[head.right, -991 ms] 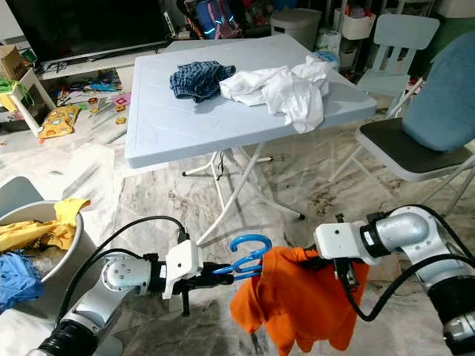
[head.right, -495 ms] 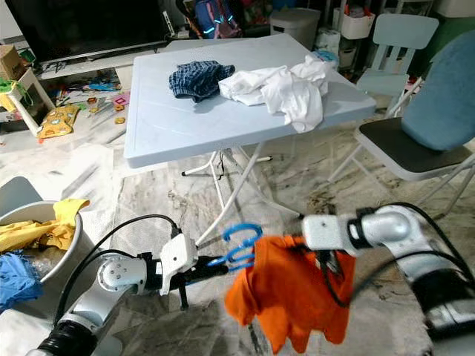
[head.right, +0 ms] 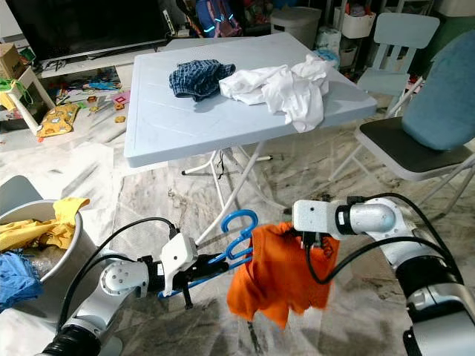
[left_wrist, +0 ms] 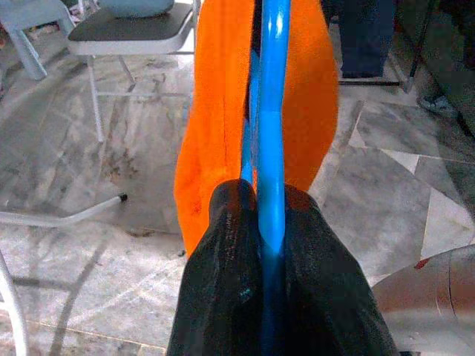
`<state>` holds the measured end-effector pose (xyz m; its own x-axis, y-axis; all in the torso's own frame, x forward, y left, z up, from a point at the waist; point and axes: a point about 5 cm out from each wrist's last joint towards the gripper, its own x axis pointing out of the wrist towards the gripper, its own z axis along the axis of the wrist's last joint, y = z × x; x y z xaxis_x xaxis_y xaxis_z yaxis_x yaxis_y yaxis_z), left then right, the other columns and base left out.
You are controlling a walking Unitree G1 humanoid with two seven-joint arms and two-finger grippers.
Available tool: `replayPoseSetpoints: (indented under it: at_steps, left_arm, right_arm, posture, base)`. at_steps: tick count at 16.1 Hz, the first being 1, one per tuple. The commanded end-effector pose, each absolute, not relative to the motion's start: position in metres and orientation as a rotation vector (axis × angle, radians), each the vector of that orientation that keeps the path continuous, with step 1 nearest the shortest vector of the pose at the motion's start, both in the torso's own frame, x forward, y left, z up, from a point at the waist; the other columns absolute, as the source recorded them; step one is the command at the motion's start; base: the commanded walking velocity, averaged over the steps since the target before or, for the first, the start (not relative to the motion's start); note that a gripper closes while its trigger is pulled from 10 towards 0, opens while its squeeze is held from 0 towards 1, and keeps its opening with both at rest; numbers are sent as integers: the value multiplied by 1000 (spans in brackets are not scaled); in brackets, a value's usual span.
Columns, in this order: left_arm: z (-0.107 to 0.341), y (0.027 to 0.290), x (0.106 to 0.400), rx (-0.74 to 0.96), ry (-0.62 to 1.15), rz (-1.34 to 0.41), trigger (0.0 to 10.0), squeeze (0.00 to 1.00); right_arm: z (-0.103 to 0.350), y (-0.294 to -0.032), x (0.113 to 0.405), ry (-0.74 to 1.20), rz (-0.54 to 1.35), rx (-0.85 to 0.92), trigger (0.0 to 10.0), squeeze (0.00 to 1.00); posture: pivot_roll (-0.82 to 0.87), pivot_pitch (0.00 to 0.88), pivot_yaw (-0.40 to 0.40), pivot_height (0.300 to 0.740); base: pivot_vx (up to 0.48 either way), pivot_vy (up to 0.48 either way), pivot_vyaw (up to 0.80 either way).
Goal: Hang hanger
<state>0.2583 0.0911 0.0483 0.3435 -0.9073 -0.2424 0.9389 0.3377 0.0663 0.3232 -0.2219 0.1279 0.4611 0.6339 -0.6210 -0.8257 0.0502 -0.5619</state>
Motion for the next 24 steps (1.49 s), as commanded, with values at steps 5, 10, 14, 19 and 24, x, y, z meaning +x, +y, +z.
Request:
replayPoseSetpoints:
  at_steps: [5, 10, 14, 19, 24]
  left_arm:
    - [52, 94, 264, 182, 147, -1169, 0, 0]
    - [52, 101, 270, 110, 146, -1067, 0, 0]
    - [53, 100, 273, 77, 136, -1027, 0, 0]
    - [62, 105, 288, -3, 87, -881, 0, 0]
    - [70, 107, 296, -30, 54, -820, 0, 0]
  right_arm:
    - [141, -229, 339, 179, 959, -1098, 10000, 1000]
    - [142, -234, 346, 170, 823, -1082, 10000, 1000]
    - [142, -236, 349, 166, 765, -1070, 10000, 1000]
    - [139, -238, 349, 183, 737, -994, 10000, 1000]
    - [122, -238, 336, 249, 810, -906, 10000, 898]
  posture:
    - [-233, 0, 65, 740]
    - [-232, 0, 71, 740]
    - [-231, 0, 70, 740]
    - [-232, 0, 68, 740]
    - [-238, 0, 72, 740]
  base:
    - [0, 0, 0]
    - [0, 0, 0]
    - [0, 0, 0]
    - [0, 0, 0]
    - [0, 0, 0]
